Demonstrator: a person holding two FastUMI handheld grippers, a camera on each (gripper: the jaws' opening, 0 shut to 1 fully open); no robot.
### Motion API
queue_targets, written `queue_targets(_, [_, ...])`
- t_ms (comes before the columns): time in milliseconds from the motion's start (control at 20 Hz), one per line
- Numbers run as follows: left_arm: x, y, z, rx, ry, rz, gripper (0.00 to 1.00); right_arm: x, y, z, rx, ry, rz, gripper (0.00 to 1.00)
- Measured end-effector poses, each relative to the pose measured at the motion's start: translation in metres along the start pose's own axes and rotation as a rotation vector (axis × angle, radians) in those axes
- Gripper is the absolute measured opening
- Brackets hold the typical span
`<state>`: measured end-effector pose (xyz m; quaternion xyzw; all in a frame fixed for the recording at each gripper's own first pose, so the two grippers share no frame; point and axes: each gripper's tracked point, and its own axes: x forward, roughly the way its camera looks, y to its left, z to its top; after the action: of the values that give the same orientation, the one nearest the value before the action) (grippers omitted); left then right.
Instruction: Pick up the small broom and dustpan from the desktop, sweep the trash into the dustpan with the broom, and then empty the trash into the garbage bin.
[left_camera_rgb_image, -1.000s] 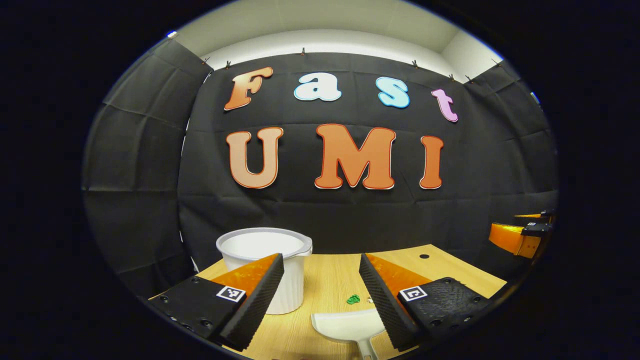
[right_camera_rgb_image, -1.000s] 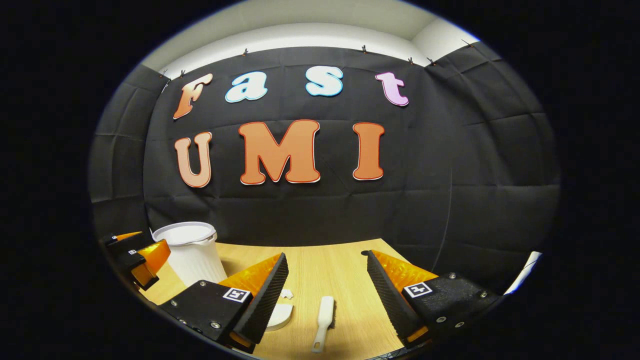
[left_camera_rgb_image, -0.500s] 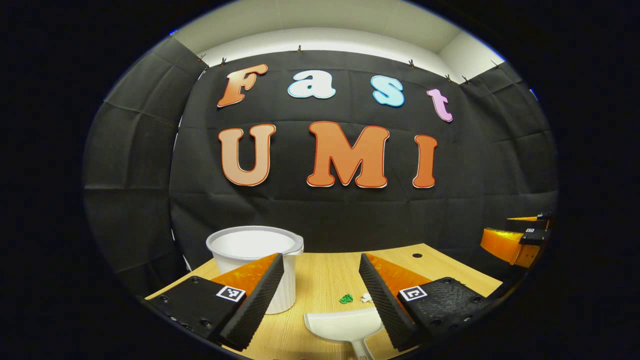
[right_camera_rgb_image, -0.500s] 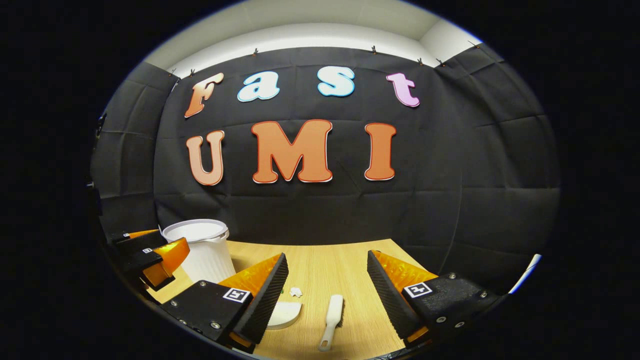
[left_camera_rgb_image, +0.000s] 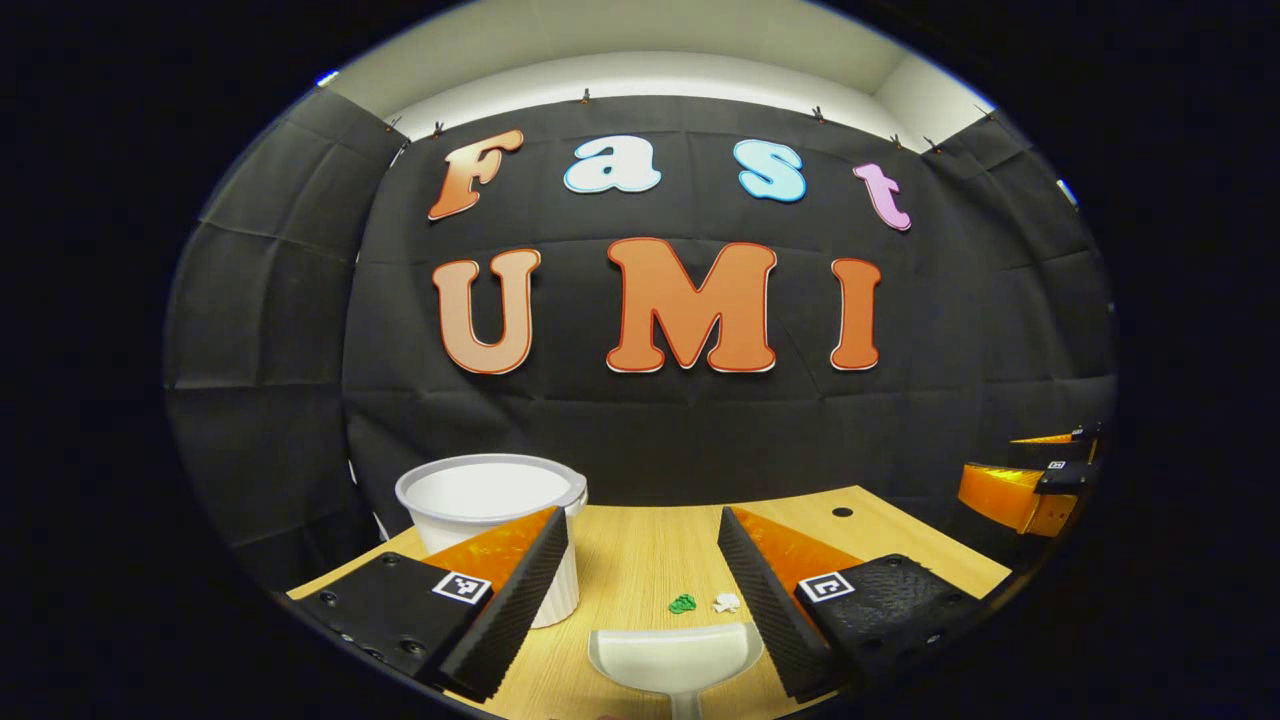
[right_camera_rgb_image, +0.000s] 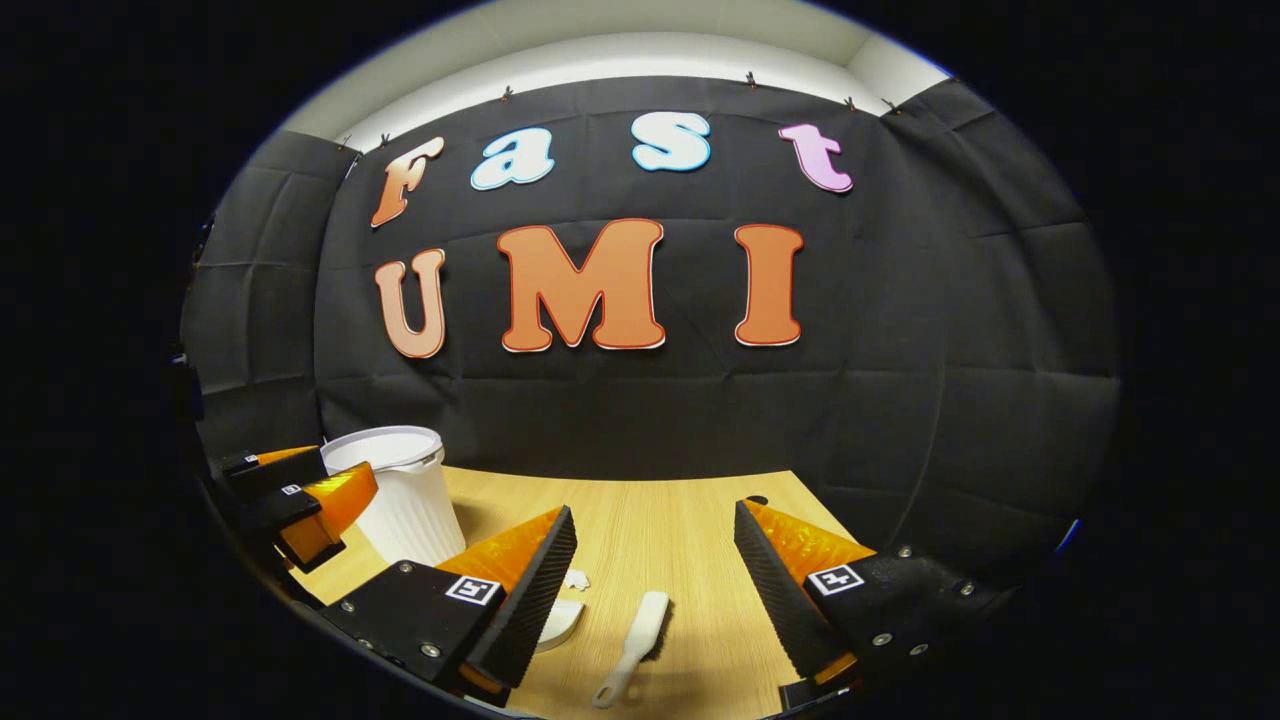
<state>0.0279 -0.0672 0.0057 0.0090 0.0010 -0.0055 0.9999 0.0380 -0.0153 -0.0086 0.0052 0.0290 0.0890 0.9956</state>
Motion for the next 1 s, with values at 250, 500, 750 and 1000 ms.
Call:
queue_targets(250, [-0.004, -0.012, -0.008, 0.028, -0.003, 0.037, 0.96, 0.019, -0.012, -0.004, 0.001, 0.008, 0.07, 0.95])
queue_targets(500, [0.003, -0.034, -0.011, 0.041, 0.007, -0.03, 0.95, 0.023, -0.022, -0.001, 0.007, 0.006, 0.045, 0.95])
queue_targets(750, [0.014, -0.034, -0.02, 0.059, 0.034, -0.08, 0.96, 0.026, -0.023, -0.017, 0.022, 0.044, 0.0, 0.96])
queue_targets(1000, [0.014, -0.028, -0.057, 0.047, 0.155, -0.114, 0.96, 0.028, -0.031, -0.022, -0.001, 0.048, -0.048, 0.95])
